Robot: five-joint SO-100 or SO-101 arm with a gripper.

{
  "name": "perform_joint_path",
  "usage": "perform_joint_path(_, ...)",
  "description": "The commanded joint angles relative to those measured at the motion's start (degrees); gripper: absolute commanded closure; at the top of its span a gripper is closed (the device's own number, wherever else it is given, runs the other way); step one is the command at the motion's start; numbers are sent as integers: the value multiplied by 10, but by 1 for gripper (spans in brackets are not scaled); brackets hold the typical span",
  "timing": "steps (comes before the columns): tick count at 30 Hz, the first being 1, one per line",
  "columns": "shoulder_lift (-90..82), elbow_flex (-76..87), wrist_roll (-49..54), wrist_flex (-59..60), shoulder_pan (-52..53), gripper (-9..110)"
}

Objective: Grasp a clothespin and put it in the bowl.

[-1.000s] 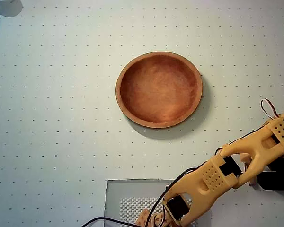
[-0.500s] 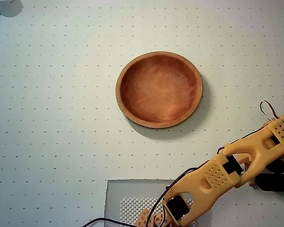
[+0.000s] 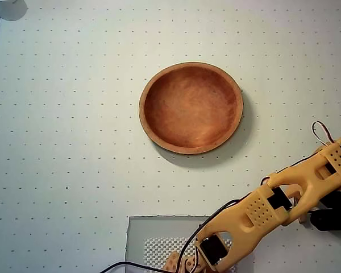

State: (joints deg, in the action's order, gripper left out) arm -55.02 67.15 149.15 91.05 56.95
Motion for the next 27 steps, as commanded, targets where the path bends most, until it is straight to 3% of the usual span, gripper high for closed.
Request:
perform_joint_path(1, -16, -33, 8, -4, 4, 85)
perform_joint_path(13, -7, -25, 11, -114, 4, 85)
perform_joint_path(27, -6, -25, 4, -120, 15, 85)
